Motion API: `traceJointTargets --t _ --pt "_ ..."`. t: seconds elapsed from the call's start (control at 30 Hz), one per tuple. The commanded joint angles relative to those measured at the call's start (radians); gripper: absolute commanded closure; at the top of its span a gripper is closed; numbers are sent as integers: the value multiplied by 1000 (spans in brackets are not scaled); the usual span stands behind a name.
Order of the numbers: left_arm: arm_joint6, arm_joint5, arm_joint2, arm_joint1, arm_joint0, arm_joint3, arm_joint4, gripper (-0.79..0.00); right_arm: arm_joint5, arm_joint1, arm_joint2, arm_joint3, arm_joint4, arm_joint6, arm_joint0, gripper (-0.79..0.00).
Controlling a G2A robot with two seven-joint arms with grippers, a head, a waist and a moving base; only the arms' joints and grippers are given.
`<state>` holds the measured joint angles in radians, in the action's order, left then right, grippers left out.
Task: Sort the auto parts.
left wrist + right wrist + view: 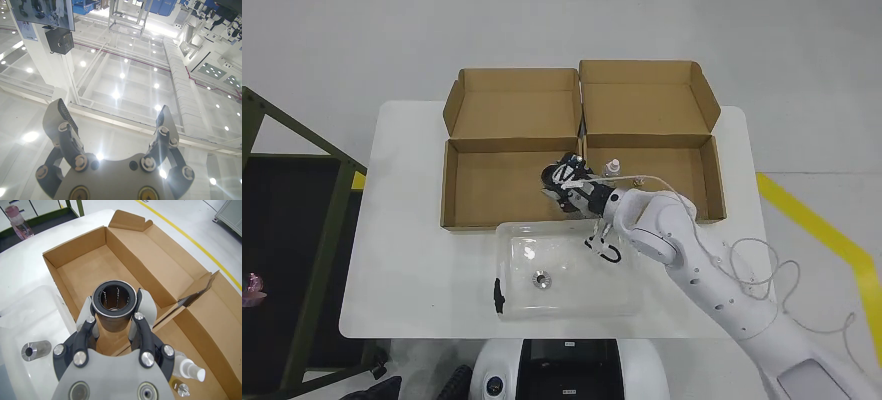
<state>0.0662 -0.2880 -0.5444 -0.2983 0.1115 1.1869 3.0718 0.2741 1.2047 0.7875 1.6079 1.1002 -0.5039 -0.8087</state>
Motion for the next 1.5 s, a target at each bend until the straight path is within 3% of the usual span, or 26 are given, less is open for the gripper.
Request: traceJointTargets --t 0.0,0.27,0.6,0.8,1.07,1.4,1.47 --pt "0 0 0 0 0 0 0 -785 -10 7 -10 -14 4 -8 8 0" --pt "0 0 0 0 0 0 0 -785 -30 33 -51 -82 33 -24 34 0" --pt "0 0 0 0 0 0 0 -785 -41 58 -71 -135 69 -50 55 -89" --pt "0 0 0 0 0 0 0 -785 -36 69 -77 -148 91 -73 59 -160" --pt "0 0 0 0 0 0 0 -785 -18 80 -75 -156 110 -102 59 -314" --pt "0 0 0 0 0 0 0 -785 -1 93 -69 -168 118 -122 59 -400" --pt "0 0 0 0 0 0 0 -785 3 95 -66 -168 120 -126 58 -474"
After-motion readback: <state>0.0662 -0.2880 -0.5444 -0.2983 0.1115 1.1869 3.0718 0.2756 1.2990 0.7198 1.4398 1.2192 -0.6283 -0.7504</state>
